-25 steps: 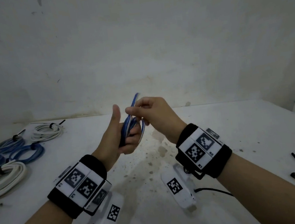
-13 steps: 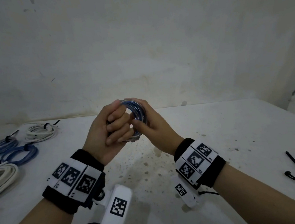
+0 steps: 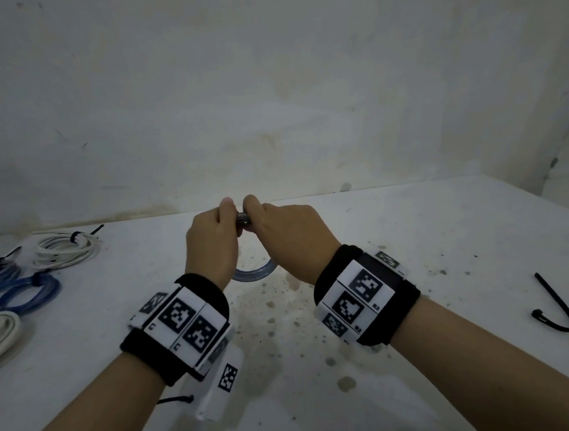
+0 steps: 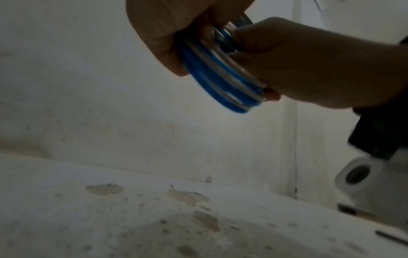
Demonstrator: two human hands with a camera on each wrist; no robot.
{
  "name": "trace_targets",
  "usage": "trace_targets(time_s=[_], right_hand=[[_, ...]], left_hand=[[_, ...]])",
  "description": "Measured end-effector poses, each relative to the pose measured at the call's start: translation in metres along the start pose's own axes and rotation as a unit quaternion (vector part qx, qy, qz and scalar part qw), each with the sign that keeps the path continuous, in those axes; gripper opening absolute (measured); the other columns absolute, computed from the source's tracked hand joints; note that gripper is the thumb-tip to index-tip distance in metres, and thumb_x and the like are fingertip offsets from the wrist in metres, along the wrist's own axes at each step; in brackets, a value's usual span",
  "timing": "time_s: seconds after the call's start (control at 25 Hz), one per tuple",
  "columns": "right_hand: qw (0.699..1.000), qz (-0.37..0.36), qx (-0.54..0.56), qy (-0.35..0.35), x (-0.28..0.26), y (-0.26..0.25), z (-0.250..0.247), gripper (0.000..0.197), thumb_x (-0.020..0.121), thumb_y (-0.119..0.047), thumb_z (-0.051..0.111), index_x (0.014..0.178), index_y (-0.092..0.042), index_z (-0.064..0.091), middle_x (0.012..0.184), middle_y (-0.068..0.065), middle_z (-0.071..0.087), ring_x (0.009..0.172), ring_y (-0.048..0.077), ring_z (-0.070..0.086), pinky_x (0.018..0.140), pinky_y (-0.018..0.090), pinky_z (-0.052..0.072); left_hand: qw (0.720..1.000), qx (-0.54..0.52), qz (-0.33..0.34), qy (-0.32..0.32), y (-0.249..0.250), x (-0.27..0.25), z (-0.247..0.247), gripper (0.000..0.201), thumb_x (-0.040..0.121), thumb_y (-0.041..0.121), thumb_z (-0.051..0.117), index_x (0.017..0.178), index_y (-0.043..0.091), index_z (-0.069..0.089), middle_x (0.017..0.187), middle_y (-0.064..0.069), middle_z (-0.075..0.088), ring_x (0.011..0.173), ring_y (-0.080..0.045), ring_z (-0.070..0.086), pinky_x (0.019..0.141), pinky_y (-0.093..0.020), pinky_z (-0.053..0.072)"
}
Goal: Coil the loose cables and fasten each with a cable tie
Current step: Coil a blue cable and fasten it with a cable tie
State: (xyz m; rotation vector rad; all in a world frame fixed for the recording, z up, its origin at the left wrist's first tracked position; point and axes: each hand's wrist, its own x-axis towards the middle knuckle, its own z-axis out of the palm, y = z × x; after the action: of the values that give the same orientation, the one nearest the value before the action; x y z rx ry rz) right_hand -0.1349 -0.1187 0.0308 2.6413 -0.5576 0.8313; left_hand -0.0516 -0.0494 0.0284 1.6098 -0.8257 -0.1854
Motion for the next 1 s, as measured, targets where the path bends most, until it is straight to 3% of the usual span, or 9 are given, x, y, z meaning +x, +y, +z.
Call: trace_targets(time_s=[0.04,0.12,0.2,0.28,0.4,0.52,0.64,0.88,1.0], right_hand=[[0.999,-0.014,-0.030,0.017,-0.003,0.003,-0.003,0.021,0.075,-0.014,0.073,0.085,-0.005,0.057,0.045,-0.002,0.048,0.037,0.010,0.001,0.044,0.018,-0.004],[0.994,-0.033,-0.003,-0.106,-0.009,0.015,-0.016,0.020,0.093,-0.025,0.054,0.100,-0.006,0.051,0.055,-0.002,0.046,0.038,0.012,0.018,0.040,0.024,0.011],[0.939,0.045,0.173,-0.294,-0.020,0.041,-0.034,0.036,0.098,-0.044,0.033,0.108,-0.012,0.045,0.076,0.003,0.055,0.056,0.016,0.044,0.051,0.025,0.032],[0.886,0.148,0.233,-0.373,-0.042,0.083,-0.048,0.043,0.094,-0.051,0.034,0.117,-0.016,0.046,0.091,0.005,0.060,0.066,0.013,0.052,0.063,0.025,0.040],[0.864,0.228,0.089,-0.439,-0.091,0.157,-0.067,0.030,0.098,-0.026,0.041,0.124,-0.011,0.048,0.080,-0.001,0.050,0.059,0.005,0.040,0.053,0.013,0.033],[0.785,0.285,0.015,-0.550,-0.145,0.215,-0.077,0.034,0.092,-0.002,0.047,0.125,-0.005,0.052,0.079,-0.001,0.048,0.059,0.008,0.040,0.043,0.009,0.034],[0.728,0.298,-0.002,-0.618,-0.192,0.248,-0.073,0.045,0.079,0.003,0.062,0.120,-0.011,0.056,0.109,0.007,0.060,0.087,0.024,0.055,0.044,0.012,0.038],[0.783,0.256,0.016,-0.566,-0.212,0.260,-0.054,0.027,0.062,-0.002,0.077,0.065,-0.022,0.059,0.088,0.006,0.065,0.088,0.033,0.062,0.075,0.043,0.055],[0.823,0.212,0.020,-0.527,-0.198,0.241,-0.055,0.012,0.076,-0.014,0.073,0.084,-0.013,0.064,0.098,0.004,0.059,0.095,0.023,0.055,0.081,0.031,0.040]], left_hand=[[1.000,0.003,0.017,0.003,-0.001,0.001,0.004,0.050,0.096,0.026,0.038,0.049,0.011,0.045,0.047,-0.003,0.041,0.047,-0.020,0.033,0.060,-0.033,0.031],[0.999,0.000,0.037,-0.011,-0.005,0.001,0.014,0.051,0.092,0.022,0.045,0.042,0.018,0.050,0.037,0.003,0.042,0.042,-0.013,0.034,0.056,-0.029,0.030],[0.997,0.016,0.060,-0.041,-0.007,-0.003,0.028,0.048,0.086,0.019,0.051,0.039,0.019,0.052,0.034,0.003,0.040,0.037,-0.010,0.032,0.049,-0.027,0.028],[0.991,0.041,0.109,-0.064,-0.003,-0.007,0.043,0.044,0.085,0.020,0.053,0.041,0.016,0.049,0.036,0.001,0.038,0.037,-0.011,0.032,0.043,-0.021,0.026],[0.984,0.046,0.151,-0.078,0.005,-0.010,0.063,0.038,0.082,0.028,0.048,0.049,0.010,0.053,0.039,0.004,0.044,0.036,-0.008,0.037,0.039,-0.015,0.024],[0.981,0.053,0.156,-0.102,0.010,-0.013,0.089,0.041,0.090,0.019,0.048,0.051,0.009,0.055,0.037,0.010,0.046,0.038,-0.006,0.039,0.040,-0.012,0.026],[0.981,0.058,0.145,-0.117,0.014,-0.016,0.114,0.041,0.090,0.015,0.046,0.050,0.009,0.054,0.033,0.009,0.043,0.037,-0.007,0.039,0.040,-0.012,0.028],[0.976,0.061,0.152,-0.144,0.021,-0.029,0.150,0.042,0.091,0.017,0.046,0.052,0.006,0.056,0.032,0.011,0.045,0.040,-0.004,0.044,0.046,-0.009,0.033],[0.973,0.065,0.159,-0.151,0.025,-0.033,0.154,0.042,0.092,0.017,0.045,0.053,0.004,0.056,0.030,0.005,0.043,0.039,-0.007,0.045,0.045,-0.011,0.032]])
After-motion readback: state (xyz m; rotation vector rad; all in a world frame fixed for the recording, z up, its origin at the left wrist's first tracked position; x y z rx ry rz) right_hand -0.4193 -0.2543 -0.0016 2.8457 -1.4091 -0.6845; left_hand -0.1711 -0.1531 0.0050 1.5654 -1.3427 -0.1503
